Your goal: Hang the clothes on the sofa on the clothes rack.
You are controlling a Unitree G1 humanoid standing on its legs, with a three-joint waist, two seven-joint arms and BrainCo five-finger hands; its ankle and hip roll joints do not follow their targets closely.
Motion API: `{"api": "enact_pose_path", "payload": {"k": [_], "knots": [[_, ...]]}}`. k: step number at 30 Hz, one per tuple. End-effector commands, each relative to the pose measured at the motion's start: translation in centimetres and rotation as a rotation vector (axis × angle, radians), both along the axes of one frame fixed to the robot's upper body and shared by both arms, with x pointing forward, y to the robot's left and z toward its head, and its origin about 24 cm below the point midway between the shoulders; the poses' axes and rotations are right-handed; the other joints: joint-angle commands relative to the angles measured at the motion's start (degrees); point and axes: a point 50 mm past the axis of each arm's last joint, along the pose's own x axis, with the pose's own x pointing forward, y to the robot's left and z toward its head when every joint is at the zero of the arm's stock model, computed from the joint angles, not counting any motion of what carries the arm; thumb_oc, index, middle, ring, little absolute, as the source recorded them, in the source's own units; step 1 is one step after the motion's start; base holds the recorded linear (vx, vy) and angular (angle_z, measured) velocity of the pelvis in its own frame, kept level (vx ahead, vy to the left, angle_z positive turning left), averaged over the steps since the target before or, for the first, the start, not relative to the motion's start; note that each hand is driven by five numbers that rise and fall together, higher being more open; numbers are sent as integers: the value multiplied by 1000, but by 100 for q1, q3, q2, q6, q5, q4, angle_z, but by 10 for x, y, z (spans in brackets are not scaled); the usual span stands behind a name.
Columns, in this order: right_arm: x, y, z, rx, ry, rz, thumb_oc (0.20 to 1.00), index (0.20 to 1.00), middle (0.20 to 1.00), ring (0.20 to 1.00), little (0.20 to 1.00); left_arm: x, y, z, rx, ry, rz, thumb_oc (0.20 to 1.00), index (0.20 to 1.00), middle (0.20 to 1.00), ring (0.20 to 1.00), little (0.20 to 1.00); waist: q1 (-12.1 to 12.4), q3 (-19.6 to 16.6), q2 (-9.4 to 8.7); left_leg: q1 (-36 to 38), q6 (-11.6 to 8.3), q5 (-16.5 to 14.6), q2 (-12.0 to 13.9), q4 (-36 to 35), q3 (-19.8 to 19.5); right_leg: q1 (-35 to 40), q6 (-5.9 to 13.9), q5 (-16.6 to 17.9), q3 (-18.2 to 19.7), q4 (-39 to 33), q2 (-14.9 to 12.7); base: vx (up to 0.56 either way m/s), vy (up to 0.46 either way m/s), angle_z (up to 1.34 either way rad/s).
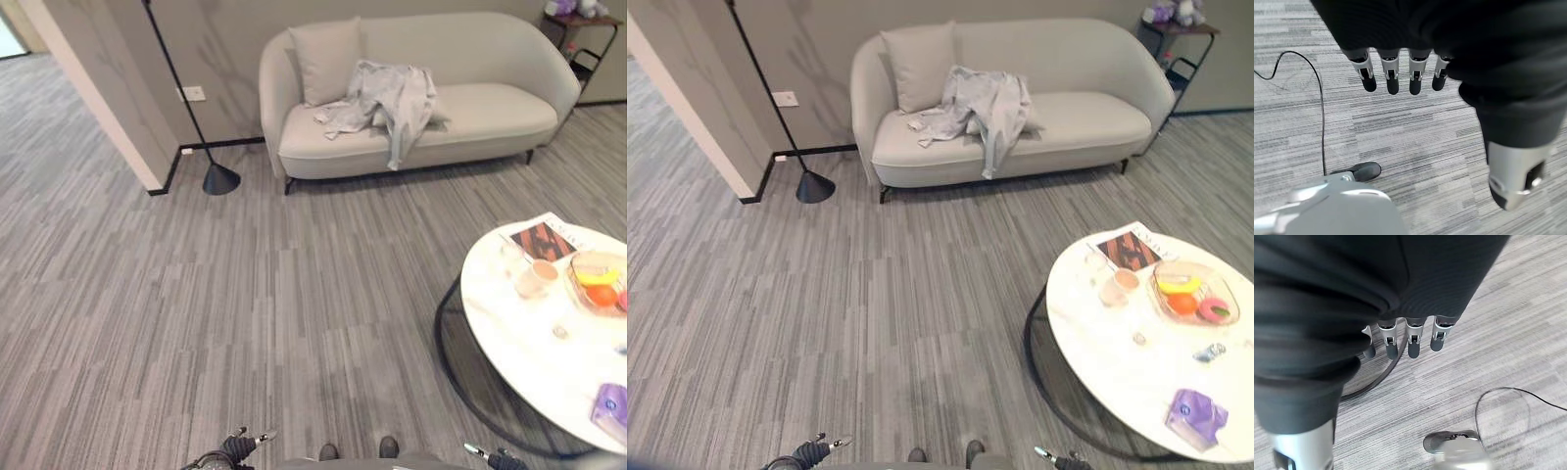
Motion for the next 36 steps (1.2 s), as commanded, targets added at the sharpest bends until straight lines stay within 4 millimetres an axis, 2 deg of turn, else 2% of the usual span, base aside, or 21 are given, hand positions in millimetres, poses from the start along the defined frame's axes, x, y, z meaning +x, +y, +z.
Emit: {"api": "enact_pose_path", "payload": {"k": [1,5,6,8,10,11,14,15,16,18,19,22,23,24,26,27,29,31,32,34,36], "knots": [[8,-7,5,-26,-43,11,1000,1000,1000,1000,1000,8,10,4,35,-16,-15,1000,1000,1000,1000,1000,-89,-33,-22,299,-134,-385,-115,40,-718,-74,393,1172,301,346,-572,75,74,14],[7,-8,5,-28,-39,12,1000,1000,1000,1000,1000,7,13,4,38,-17,10,1000,1000,1000,1000,1000,-95,-82,-8,423,-163,-548,-84,40,-731,-352,352,989,145,312,-606,192,15,3],[14,-11,9,-35,-66,2,1000,1000,1000,1000,1000,11,15,6,44,-31,12,1000,1000,1000,1000,1000,-185,-35,-53,683,-229,-809,-85,40,-841,-585,390,845,-21,-539,-515,367,-74,-6],[15,-12,10,-39,-75,1,1000,1000,1000,1000,1000,10,14,5,43,-29,15,1000,1000,1000,1000,1000,-250,5,-59,824,-267,-932,-56,40,-904,-628,441,936,-120,-978,-475,346,-75,0],[15,-12,10,-41,-86,-5,1000,1000,1000,1000,1000,8,13,4,42,-19,26,1000,1000,1000,1000,1000,-386,28,-136,1112,-372,-1190,-9,40,-1023,-875,626,1361,-483,-1982,-467,565,-160,26],[10,-13,9,-40,-71,-7,1000,1000,1000,1000,1000,4,14,3,39,-10,35,1000,1000,1000,1000,1000,-517,23,-159,1357,-485,-1378,83,40,-1179,-1011,770,1635,-825,-2678,-403,760,-252,25],[0,-17,8,-50,-42,-9,1000,1000,1000,1000,1000,2,12,2,32,-3,37,1000,1000,1000,1000,1000,-532,-110,-168,1488,-572,-1487,234,40,-1302,-984,726,1713,-1018,-2722,-411,528,-228,51],[-2,-18,8,-51,-32,-4,1000,1000,1000,1000,1000,0,12,2,39,5,40,1000,1000,1000,1000,1000,-514,-156,-187,1502,-582,-1400,314,40,-1350,-934,623,1773,-1004,-2619,-357,533,-276,75],[-3,-22,9,-61,-29,0,1000,1000,1000,1000,1000,2,11,2,33,-6,54,1000,1000,1000,1000,1000,-494,-190,-69,1583,-706,-1080,566,40,-1314,-896,550,1723,-1004,-2511,-213,481,-291,64],[0,-24,10,-71,-32,-6,1000,1000,1000,1000,1000,6,11,3,30,-18,64,1000,1000,1000,1000,1000,-472,-237,-47,1243,-822,-513,699,668,-1302,-735,414,1595,-968,-2404,-125,433,-297,40],[1,-26,12,-72,-51,-15,1000,1000,1000,1000,1000,6,11,3,33,-20,68,1000,1000,1000,1000,1000,-461,-278,-6,1112,-909,-41,785,1222,-1347,-566,278,1499,-949,-2390,27,420,-303,26],[1,-32,15,-74,-80,-57,1000,1000,1000,1000,1000,11,15,6,22,-49,76,1000,1000,1000,1000,1000,-300,-140,-209,233,-970,899,648,3050,-1276,90,-100,1186,-810,-2494,146,403,-323,21],[4,-32,16,-78,-87,-59,1000,1000,1000,1000,1000,13,18,7,31,-54,77,1000,1000,1000,1000,1000,-272,-91,-310,17,-922,938,577,3405,-1183,228,-157,1081,-771,-2529,130,284,-290,14],[9,-33,17,-84,-97,-54,1000,1000,1000,1000,1000,15,18,7,36,-59,79,1000,1000,1000,1000,1000,-166,17,-414,-419,-834,731,391,3862,-1168,404,-209,994,-643,-2579,89,276,-258,3],[23,-31,21,-85,-130,-28,1000,1000,1000,1000,1000,18,15,8,37,-64,71,1000,1000,1000,1000,1000,47,132,-524,-1248,-666,204,70,4091,-1012,796,-195,779,-409,-2717,94,385,-193,-37],[32,-28,23,-80,-160,-17,1000,1000,1000,1000,1000,17,14,7,35,-61,77,1000,1000,1000,1000,1000,177,169,-557,-1610,-630,69,-46,3843,-936,988,-156,675,-278,-2771,87,472,-82,-53],[39,-26,25,-78,-183,6,1000,1000,1000,1000,1000,12,13,5,32,-49,77,1000,1000,1000,1000,1000,394,184,-518,-1916,-592,4,-116,2732,-874,1320,-100,483,-110,-2835,131,509,13,-51],[47,-25,27,-84,-197,35,1000,1000,1000,1000,1000,5,13,4,28,-32,73,1000,1000,1000,1000,1000,577,126,-288,-2101,-707,636,5,1113,-966,1639,-95,245,52,-2846,382,581,59,-102],[47,-24,27,-86,-198,43,1000,1000,1000,1000,1000,3,13,3,28,-26,72,1000,1000,1000,1000,1000,662,156,-259,-2087,-744,838,37,427,-909,1848,-103,106,136,-2846,393,610,52,-70],[47,-21,25,-83,-187,58,1000,1000,1000,1000,1000,-6,15,1,32,5,74,1000,1000,1000,1000,1000,767,84,-221,-2471,-926,1025,152,40,-653,2329,-116,-204,427,-2846,449,751,127,-60],[40,-15,20,-65,-152,74,1000,1000,1000,1000,1000,-17,17,-1,35,36,89,1000,1000,1000,1000,1000,848,-84,-206,-2285,-925,1341,202,40,-728,2602,-39,-385,638,-2846,342,679,214,-104]]}}
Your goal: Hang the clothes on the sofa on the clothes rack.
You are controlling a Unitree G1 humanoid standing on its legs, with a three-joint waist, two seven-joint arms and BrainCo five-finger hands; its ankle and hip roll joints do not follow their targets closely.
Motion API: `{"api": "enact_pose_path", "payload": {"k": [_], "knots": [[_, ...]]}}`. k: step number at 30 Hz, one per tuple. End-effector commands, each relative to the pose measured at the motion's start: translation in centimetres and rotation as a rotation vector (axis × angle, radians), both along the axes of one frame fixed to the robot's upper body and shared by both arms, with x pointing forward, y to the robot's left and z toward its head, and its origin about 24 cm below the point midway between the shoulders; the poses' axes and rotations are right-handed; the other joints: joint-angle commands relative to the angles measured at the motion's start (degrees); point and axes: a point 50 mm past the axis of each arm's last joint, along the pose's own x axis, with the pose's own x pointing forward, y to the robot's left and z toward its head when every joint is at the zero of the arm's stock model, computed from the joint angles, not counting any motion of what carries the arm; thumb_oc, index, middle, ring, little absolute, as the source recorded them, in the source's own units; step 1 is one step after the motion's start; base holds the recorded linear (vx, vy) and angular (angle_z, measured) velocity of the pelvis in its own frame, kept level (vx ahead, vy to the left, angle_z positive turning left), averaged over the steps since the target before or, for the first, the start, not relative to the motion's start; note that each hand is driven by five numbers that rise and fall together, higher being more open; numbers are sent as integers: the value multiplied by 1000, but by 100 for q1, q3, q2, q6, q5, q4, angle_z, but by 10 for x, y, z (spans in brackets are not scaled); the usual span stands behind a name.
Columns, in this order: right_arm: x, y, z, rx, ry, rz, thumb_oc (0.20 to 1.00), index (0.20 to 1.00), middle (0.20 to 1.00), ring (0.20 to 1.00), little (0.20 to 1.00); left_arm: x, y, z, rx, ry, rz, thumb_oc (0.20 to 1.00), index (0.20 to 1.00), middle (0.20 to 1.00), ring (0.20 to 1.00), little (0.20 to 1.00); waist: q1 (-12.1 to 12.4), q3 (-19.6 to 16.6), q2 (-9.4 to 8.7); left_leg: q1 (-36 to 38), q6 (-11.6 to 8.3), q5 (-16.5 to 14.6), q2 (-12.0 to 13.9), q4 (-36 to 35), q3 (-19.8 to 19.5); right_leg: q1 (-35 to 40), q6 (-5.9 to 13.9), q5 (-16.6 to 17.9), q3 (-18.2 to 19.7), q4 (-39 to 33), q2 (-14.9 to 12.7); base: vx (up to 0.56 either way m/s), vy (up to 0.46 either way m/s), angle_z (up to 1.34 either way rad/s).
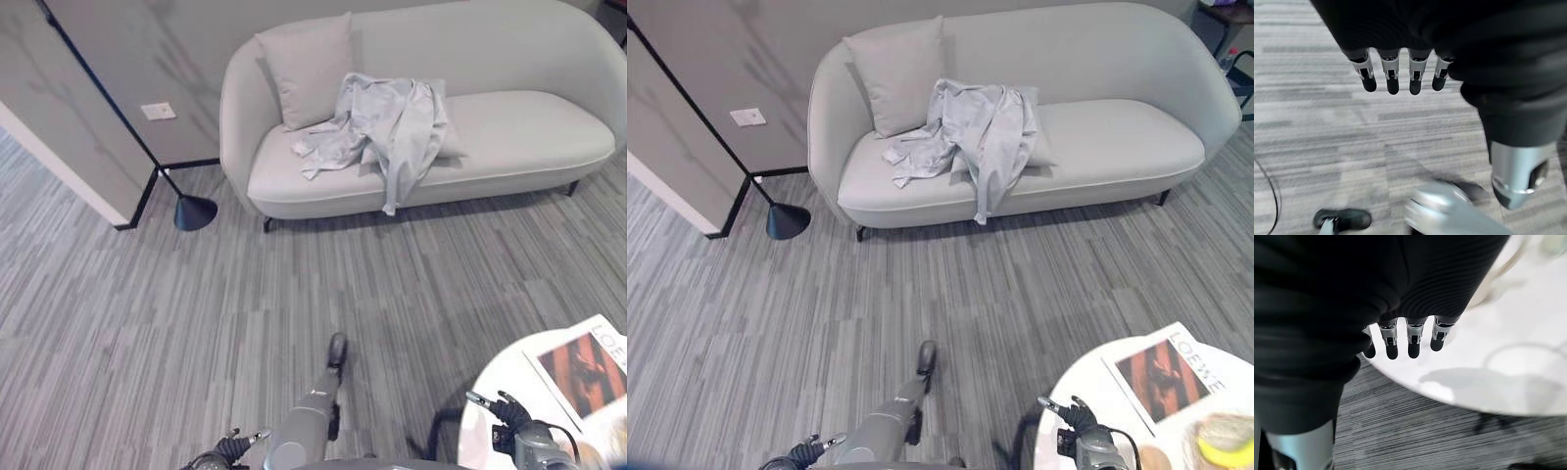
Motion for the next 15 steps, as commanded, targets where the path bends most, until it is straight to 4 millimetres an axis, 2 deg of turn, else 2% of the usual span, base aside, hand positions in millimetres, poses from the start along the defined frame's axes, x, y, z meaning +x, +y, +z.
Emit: {"api": "enact_pose_path", "payload": {"k": [1,2,3,5,6,7,8,9,11,12,15], "knots": [[-12,-1,-1,-4,-6,28,1000,1000,1000,1000,1000,11,4,2,3,-34,14,1000,1000,1000,1000,1000,168,-297,-123,815,42,1062,203,51,-10,-138,778,555,342,31,-506,572,245,-94],[-16,1,-3,0,14,34,1000,1000,1000,1000,1000,8,6,2,7,-28,24,1000,1000,1000,1000,1000,212,-382,-182,942,91,1006,175,65,47,-170,882,586,324,273,-675,589,238,-92],[-21,2,-6,6,35,29,1000,1000,1000,1000,1000,7,8,3,13,-19,24,1000,1000,1000,1000,1000,240,-466,-290,1075,160,930,92,92,137,-327,1046,816,274,819,-887,471,193,-74],[-24,3,-7,13,52,32,1000,1000,1000,1000,1000,8,12,4,20,-25,29,1000,1000,1000,1000,1000,189,-465,-302,1442,309,749,7,76,227,-899,1310,1528,179,2081,-1068,325,153,-61],[-24,3,-7,12,52,32,1000,1000,1000,1000,1000,9,11,4,19,-25,29,1000,1000,1000,1000,1000,201,-478,-286,1427,305,755,29,73,233,-918,1306,1547,191,2073,-1049,226,136,-65],[-25,3,-8,14,54,29,1000,1000,1000,1000,1000,12,13,5,26,-34,26,1000,1000,1000,1000,1000,96,-407,-270,1689,394,630,-11,32,254,-1274,1372,2187,114,2813,-1099,284,215,-41],[-26,3,-8,16,56,15,1000,1000,1000,1000,1000,20,16,7,32,-52,6,1000,1000,1000,1000,1000,-48,-305,-60,2068,522,410,102,4,229,-1842,1289,2444,-299,3862,-1165,391,265,0],[-28,5,-10,18,61,13,1000,1000,1000,1000,1000,24,18,8,38,-62,4,1000,1000,1000,1000,1000,-123,-261,-2,2222,562,303,130,4,202,-2097,1261,2322,-553,4226,-1340,413,229,43],[-35,7,-12,23,78,-5,1000,1000,1000,1000,1000,32,18,10,42,-86,1,1000,1000,1000,1000,1000,-237,-251,45,2504,566,49,136,4,148,-2358,1114,1891,-997,3878,-1635,429,52,70],[-37,4,-12,18,85,-16,1000,1000,1000,1000,1000,38,19,12,46,-109,2,1000,1000,1000,1000,1000,-320,-216,23,2671,538,-90,125,4,106,-2464,1063,1682,-1239,3130,-1674,482,-52,62],[-35,3,-11,20,81,-27,1000,1000,1000,1000,1000,45,16,13,44,-131,-14,1000,1000,1000,1000,1000,-496,-141,-85,3034,446,-441,52,4,-20,-2708,1129,1714,-1300,1620,-1473,417,-119,43]]}}
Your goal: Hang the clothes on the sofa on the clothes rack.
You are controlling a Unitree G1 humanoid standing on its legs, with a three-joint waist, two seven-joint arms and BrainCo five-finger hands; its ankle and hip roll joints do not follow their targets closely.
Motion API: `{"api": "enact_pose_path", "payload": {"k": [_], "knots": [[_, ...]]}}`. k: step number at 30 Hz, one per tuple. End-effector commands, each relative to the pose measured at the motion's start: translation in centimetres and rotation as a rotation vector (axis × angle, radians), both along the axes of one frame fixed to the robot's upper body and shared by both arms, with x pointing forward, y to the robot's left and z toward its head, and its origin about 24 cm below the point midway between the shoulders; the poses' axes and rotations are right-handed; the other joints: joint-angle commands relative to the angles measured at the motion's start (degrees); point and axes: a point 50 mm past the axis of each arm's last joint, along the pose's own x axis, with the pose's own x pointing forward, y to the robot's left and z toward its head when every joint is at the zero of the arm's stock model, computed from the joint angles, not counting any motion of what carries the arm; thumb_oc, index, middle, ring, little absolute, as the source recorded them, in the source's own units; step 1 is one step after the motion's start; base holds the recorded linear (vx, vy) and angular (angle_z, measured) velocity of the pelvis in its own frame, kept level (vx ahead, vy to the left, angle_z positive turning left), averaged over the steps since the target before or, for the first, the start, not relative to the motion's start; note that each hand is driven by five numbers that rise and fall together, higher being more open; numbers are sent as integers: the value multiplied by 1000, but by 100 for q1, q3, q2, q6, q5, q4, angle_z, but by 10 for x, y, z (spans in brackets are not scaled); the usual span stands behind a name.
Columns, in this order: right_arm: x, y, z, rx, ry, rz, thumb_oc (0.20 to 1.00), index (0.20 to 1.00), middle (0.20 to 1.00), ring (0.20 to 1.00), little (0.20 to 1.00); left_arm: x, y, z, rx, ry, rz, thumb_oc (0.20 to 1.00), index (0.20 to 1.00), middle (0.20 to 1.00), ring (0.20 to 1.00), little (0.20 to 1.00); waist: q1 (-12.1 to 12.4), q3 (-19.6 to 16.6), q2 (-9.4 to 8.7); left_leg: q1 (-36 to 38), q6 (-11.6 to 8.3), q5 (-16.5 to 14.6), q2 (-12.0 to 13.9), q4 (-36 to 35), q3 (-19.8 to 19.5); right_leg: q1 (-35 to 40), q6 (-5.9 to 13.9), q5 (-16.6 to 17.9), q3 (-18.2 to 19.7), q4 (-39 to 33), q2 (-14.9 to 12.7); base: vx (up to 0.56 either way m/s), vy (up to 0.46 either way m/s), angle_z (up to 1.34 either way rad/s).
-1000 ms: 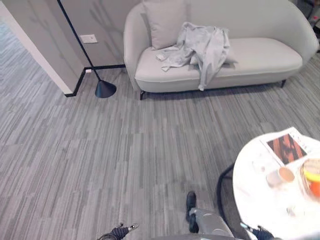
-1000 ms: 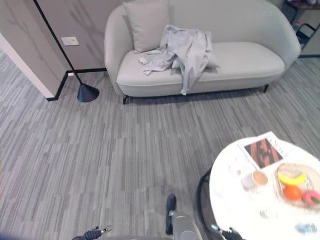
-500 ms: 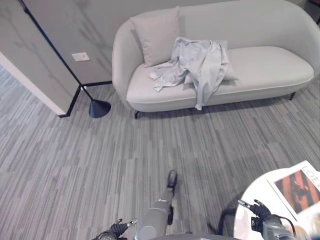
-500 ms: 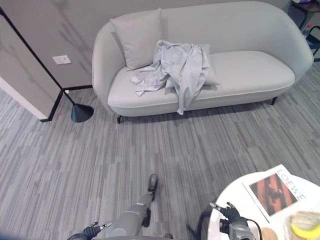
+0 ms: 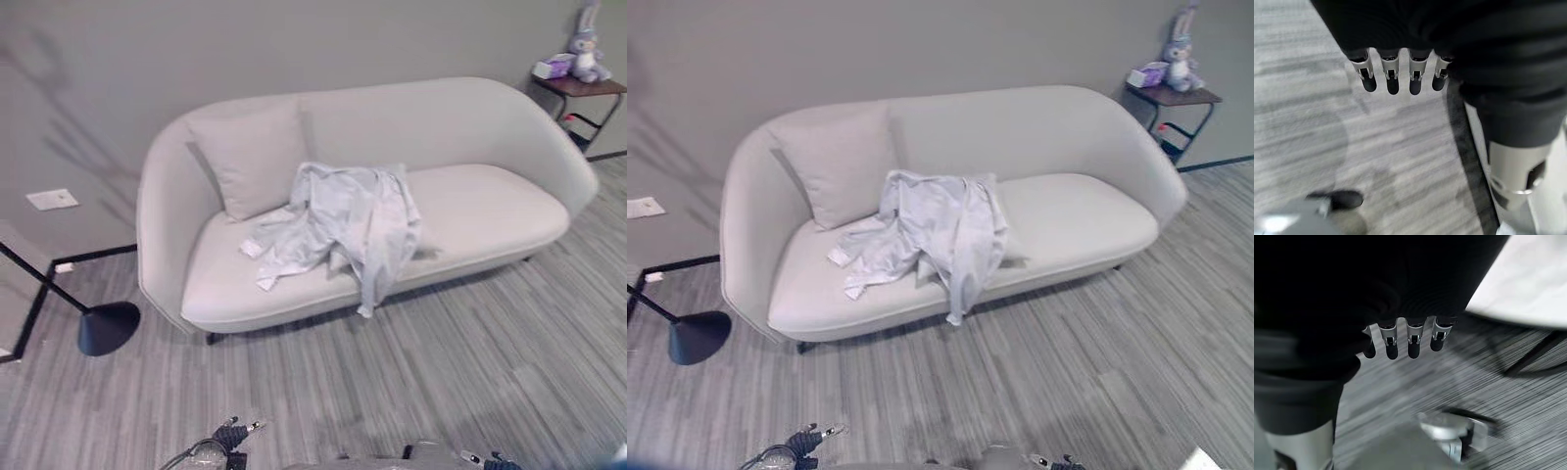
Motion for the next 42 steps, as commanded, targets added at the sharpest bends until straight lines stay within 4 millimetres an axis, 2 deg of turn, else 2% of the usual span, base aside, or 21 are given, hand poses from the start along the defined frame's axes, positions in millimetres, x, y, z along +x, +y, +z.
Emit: {"api": "enact_pose_path", "payload": {"k": [1,4,6,8,9,10,11,13,14,15,16,17,19,20,21,22,25,30,36,39,42], "knots": [[18,-16,9,-44,-60,-49,1000,1000,1000,1000,1000,7,7,4,25,-46,21,1000,1000,1000,1000,1000,-63,414,-313,3,-329,-297,451,-5,148,929,336,1396,332,-1925,252,468,-128,31],[14,-16,8,-43,-50,-61,1000,1000,1000,1000,1000,10,3,4,16,-58,9,1000,1000,1000,1000,1000,-262,475,-338,527,-417,-672,490,-5,-44,493,555,1877,447,-2906,477,488,-119,31],[12,-17,7,-40,-39,-57,1000,1000,1000,1000,1000,9,1,4,7,-57,14,1000,1000,1000,1000,1000,-334,462,-348,733,-471,-834,557,-5,-137,321,629,1965,416,-3022,531,480,-188,79],[2,-20,7,-48,-14,-48,1000,1000,1000,1000,1000,10,-5,2,0,-52,-22,1000,1000,1000,1000,1000,-399,304,-420,906,-522,-1011,692,-5,-225,592,499,2049,483,-3041,594,520,-293,53],[2,-21,7,-53,-13,-47,1000,1000,1000,1000,1000,12,-6,3,1,-58,-25,1000,1000,1000,1000,1000,-438,278,-391,974,-577,-960,826,-5,-232,650,463,2052,554,-2960,668,504,-323,65],[-1,-25,8,-63,-7,-63,1000,1000,1000,1000,1000,16,-6,4,2,-74,-33,1000,1000,1000,1000,1000,-460,227,-334,889,-735,-683,1035,444,-211,776,340,1928,598,-2789,773,441,-322,52],[-3,-27,8,-67,-4,-70,1000,1000,1000,1000,1000,18,-7,4,1,-77,-41,1000,1000,1000,1000,1000,-454,233,-335,722,-793,-476,1054,863,-230,877,271,1866,585,-2773,797,395,-310,22],[-5,-31,9,-83,9,-64,1000,1000,1000,1000,1000,20,-10,4,-5,-82,-60,1000,1000,1000,1000,1000,-436,287,-373,322,-845,-144,960,1795,-269,1153,112,1678,591,-2817,875,203,-191,21],[-5,-31,9,-83,9,-64,1000,1000,1000,1000,1000,20,-10,4,-6,-82,-60,1000,1000,1000,1000,1000,-441,289,-370,304,-847,-162,962,1831,-276,1154,111,1678,584,-2818,877,167,-208,-3],[-3,-35,11,-98,10,-66,1000,1000,1000,1000,1000,23,-10,6,-4,-90,-51,1000,1000,1000,1000,1000,-373,402,-491,-253,-889,108,868,2738,-222,1417,-6,1542,603,-2912,846,129,-179,-20],[-1,-38,12,-108,8,-70,1000,1000,1000,1000,1000,24,-10,6,-6,-89,-48,1000,1000,1000,1000,1000,-318,472,-565,-604,-848,32,808,2958,-116,1534,-21,1476,640,-2988,806,188,-211,-35],[1,-39,13,-113,3,-72,1000,1000,1000,1000,1000,26,-10,6,-7,-94,-44,1000,1000,1000,1000,1000,-269,510,-607,-859,-805,-90,803,2888,0,1620,-12,1417,662,-3037,781,158,-87,-25],[1,-42,15,-124,3,-76,1000,1000,1000,1000,1000,26,-12,6,-13,-99,-41,1000,1000,1000,1000,1000,-160,561,-652,-1052,-726,-417,854,2215,136,1730,53,1293,727,-3041,720,185,16,-44],[4,-43,16,-129,-3,-68,1000,1000,1000,1000,1000,27,-13,6,-16,-100,-39,1000,1000,1000,1000,1000,-101,583,-626,-1122,-746,-313,915,1759,98,1775,78,1246,765,-3041,735,231,137,-83],[7,-45,17,-138,-13,-63,1000,1000,1000,1000,1000,28,-12,6,-16,-104,-34,1000,1000,1000,1000,1000,-23,595,-459,-1164,-826,174,1057,838,-122,1878,98,1144,842,-3041,833,189,163,-69],[5,-46,17,-140,-13,-70,1000,1000,1000,1000,1000,27,-13,6,-19,-101,-36,1000,1000,1000,1000,1000,-23,607,-398,-1165,-868,315,1124,639,-116,1947,100,1099,853,-3041,834,164,176,-33],[-1,-42,14,-131,11,-69,1000,1000,1000,1000,1000,18,-13,3,-16,-72,-24,1000,1000,1000,1000,1000,-87,472,-274,-875,-900,326,1174,227,-99,2009,134,1052,952,-3041,860,117,147,-18],[-9,-37,10,-116,34,-75,1000,1000,1000,1000,1000,8,-7,1,-5,-44,-10,1000,1000,1000,1000,1000,-100,329,-241,-561,-867,207,1094,-5,69,1941,192,1137,1091,-3041,745,58,154,-37],[-7,-41,12,-117,5,-139,1000,1000,1000,1000,1000,11,0,4,16,-71,-3,1000,1000,1000,1000,1000,-140,339,-288,-453,-738,14,928,-5,294,1792,381,1327,1223,-3041,546,-2,150,-19],[-7,-50,17,-133,-33,-205,1000,1000,1000,1000,1000,25,2,10,25,-132,-14,1000,1000,1000,1000,1000,-192,334,-308,-406,-676,-85,841,-5,409,1734,476,1403,1316,-3041,455,6,132,-25],[4,-65,28,-166,-120,-257,1000,1000,1000,1000,1000,54,7,27,48,-280,-48,1000,1000,1000,1000,1000,-245,334,-332,-359,-627,-174,783,-5,514,1650,595,1507,1404,-3041,379,9,107,-28]]}}
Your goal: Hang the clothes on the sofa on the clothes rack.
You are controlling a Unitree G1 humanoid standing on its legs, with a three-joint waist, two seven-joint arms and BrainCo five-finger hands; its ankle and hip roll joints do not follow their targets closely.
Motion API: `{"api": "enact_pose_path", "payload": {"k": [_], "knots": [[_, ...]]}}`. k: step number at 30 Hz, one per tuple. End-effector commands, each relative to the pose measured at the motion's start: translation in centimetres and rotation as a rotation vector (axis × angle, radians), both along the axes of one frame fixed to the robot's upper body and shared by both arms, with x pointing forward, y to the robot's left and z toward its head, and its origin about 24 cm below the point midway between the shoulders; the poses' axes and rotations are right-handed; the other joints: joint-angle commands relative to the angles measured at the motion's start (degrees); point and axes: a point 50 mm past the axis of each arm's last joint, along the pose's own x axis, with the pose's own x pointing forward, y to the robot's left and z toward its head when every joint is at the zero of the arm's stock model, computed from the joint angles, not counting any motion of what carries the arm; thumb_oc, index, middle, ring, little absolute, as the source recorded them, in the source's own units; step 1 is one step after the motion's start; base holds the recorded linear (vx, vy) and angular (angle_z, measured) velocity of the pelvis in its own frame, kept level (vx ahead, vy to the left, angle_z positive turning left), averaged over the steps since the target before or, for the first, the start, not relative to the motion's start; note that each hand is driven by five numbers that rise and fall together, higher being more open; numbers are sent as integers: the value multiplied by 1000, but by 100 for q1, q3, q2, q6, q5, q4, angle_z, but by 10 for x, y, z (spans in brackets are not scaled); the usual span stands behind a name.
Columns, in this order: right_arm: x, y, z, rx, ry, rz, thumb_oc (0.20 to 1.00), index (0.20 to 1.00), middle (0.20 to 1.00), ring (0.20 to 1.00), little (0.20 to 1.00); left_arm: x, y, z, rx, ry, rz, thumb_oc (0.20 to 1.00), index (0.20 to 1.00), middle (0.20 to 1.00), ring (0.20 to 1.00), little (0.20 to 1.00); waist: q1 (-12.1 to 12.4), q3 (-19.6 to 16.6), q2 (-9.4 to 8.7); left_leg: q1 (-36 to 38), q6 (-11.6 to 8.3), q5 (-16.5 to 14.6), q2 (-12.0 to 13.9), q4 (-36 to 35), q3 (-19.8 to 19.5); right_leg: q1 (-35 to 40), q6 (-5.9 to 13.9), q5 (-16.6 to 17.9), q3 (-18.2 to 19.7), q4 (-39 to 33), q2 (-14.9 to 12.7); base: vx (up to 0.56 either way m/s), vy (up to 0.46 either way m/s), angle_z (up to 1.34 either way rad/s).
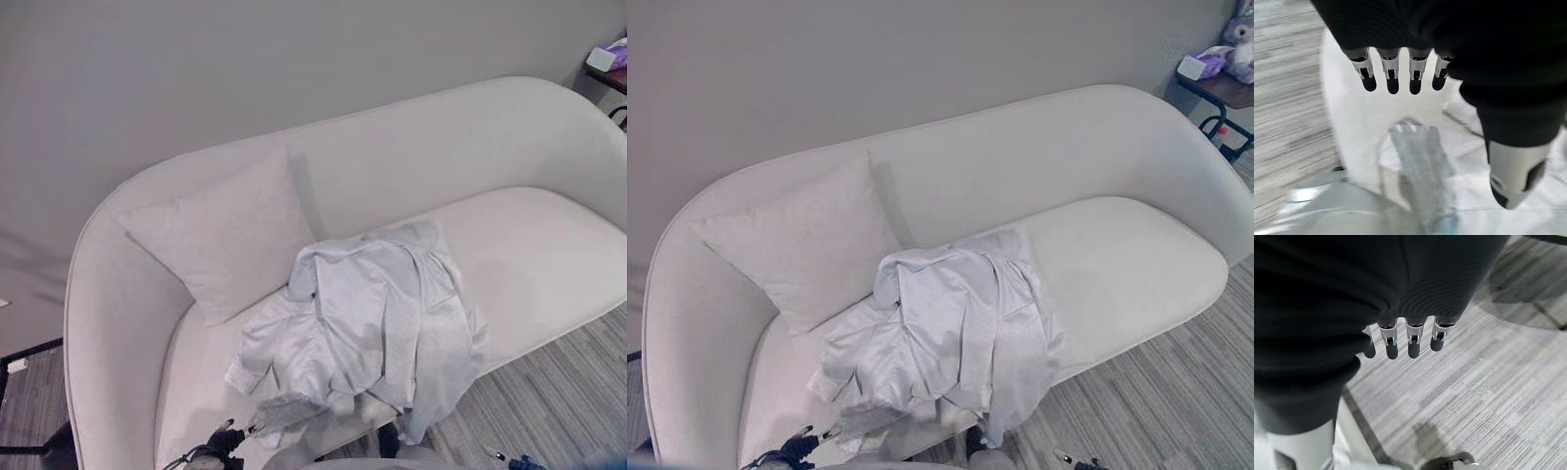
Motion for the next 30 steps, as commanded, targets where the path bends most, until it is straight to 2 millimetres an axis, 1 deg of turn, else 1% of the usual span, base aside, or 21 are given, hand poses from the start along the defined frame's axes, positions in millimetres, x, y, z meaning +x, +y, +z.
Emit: {"api": "enact_pose_path", "payload": {"k": [1,2,4,8,10,11,12,13,14,15,16,17,18,21,22,24,26,28,30], "knots": [[26,-33,24,-116,-129,-29,1000,1000,1000,1000,1000,51,12,29,51,-234,-27,1000,1000,1000,1000,1000,7,-107,-43,17,-35,-350,-27,51,-48,-410,821,469,-121,-10,-460,11,83,-28],[32,-39,30,-138,-173,-31,1000,1000,1000,1000,1000,62,13,41,52,-310,-32,1000,1000,1000,1000,1000,7,-104,-50,27,-27,-371,-37,51,-17,-425,850,485,-114,-10,-477,9,65,-19],[51,-52,50,-203,-276,-4,1000,1000,1000,1000,1000,82,20,65,60,-455,-32,1000,1000,1000,1000,1000,-8,-89,-65,39,-13,-406,-47,51,26,-474,889,515,-88,-10,-500,5,56,-13],[89,-62,82,-301,-423,86,1000,1000,1000,1000,1000,120,16,108,93,-666,-115,1000,1000,1000,1000,1000,-37,-64,-103,42,-15,-452,-41,51,66,-510,914,529,-77,-10,-516,13,23,-13],[118,-60,104,-348,-519,158,1000,1000,1000,1000,1000,144,9,130,115,-755,-165,1000,1000,1000,1000,1000,-57,-14,-132,7,-19,-445,-23,51,55,-569,899,542,-83,-10,-511,0,0,0],[119,-60,104,-348,-520,157,1000,1000,1000,1000,1000,144,9,131,115,-757,-165,1000,1000,1000,1000,1000,-57,-6,-132,7,-19,-445,-22,51,53,-569,898,542,-85,-10,-511,-40,-10,1],[142,-57,120,-372,-590,201,1000,1000,1000,1000,1000,168,0,152,129,-831,-218,1000,1000,1000,1000,1000,-66,71,-146,-57,-31,-416,-2,51,38,-637,881,562,-87,-10,-493,-53,-18,1],[153,-56,127,-378,-618,213,1000,1000,1000,1000,1000,177,-6,161,137,-861,-250,1000,1000,1000,1000,1000,-65,115,-153,-98,-38,-400,9,51,30,-681,873,567,-101,-10,-482,-53,-18,-1],[153,-56,127,-378,-618,213,1000,1000,1000,1000,1000,177,-6,161,137,-861,-250,1000,1000,1000,1000,1000,-66,116,-153,-98,-38,-400,9,51,30,-681,873,567,-102,-10,-482,-62,-34,1],[177,-48,142,-377,-688,249,1000,1000,1000,1000,1000,195,-15,177,160,-903,-301,1000,1000,1000,1000,1000,-59,217,-173,-223,-50,-352,23,51,-4,-792,859,588,-120,-10,-465,-46,-24,3],[178,-48,143,-377,-691,248,1000,1000,1000,1000,1000,195,-15,178,161,-905,-300,1000,1000,1000,1000,1000,-65,225,-175,-232,-50,-349,23,51,-9,-799,858,590,-125,-10,-466,-177,-68,3],[208,-35,164,-368,-782,297,1000,1000,1000,1000,1000,218,-27,199,185,-951,-350,1000,1000,1000,1000,1000,-76,450,-202,-498,-69,-230,46,51,-90,-1024,823,644,-150,-10,-432,-133,-45,4],[209,-35,164,-368,-784,297,1000,1000,1000,1000,1000,219,-27,200,185,-953,-349,1000,1000,1000,1000,1000,-80,451,-202,-510,-70,-225,46,51,-94,-1034,822,646,-154,-10,-433,-168,-60,3],[240,-17,189,-331,-911,298,1000,1000,1000,1000,1000,240,-36,222,248,-982,-408,1000,1000,1000,1000,1000,-104,664,-233,-835,-86,-77,66,51,-185,-1278,787,717,-172,-10,-403,-99,-34,7],[247,-12,195,-316,-940,298,1000,1000,1000,1000,1000,246,-36,228,265,-987,-413,1000,1000,1000,1000,1000,-115,692,-241,-931,-95,-35,68,51,-216,-1361,771,733,-188,-10,-399,-82,-41,12],[262,2,206,-290,-986,334,1000,1000,1000,1000,1000,257,-30,242,330,-984,-417,1000,1000,1000,1000,1000,-109,790,-267,-1096,-123,40,94,51,-255,-1511,759,771,-220,-10,-379,-66,-46,15],[272,9,217,-286,-1017,364,1000,1000,1000,1000,1000,265,-17,256,432,-971,-435,1000,1000,1000,1000,1000,-128,831,-288,-1262,-146,107,116,51,-290,-1635,753,789,-243,-10,-360,-40,-32,4],[279,15,228,-283,-1062,386,1000,1000,1000,1000,1000,271,-6,275,548,-975,-444,1000,1000,1000,1000,1000,-153,896,-313,-1409,-165,164,129,51,-318,-1772,752,815,-258,-10,-341,-21,-7,4],[282,20,236,-278,-1105,393,1000,1000,1000,1000,1000,275,5,289,620,-978,-435,1000,1000,1000,1000,1000,-170,965,-326,-1538,-182,208,146,51,-345,-1879,747,830,-268,-10,-333,-34,-17,13]]}}
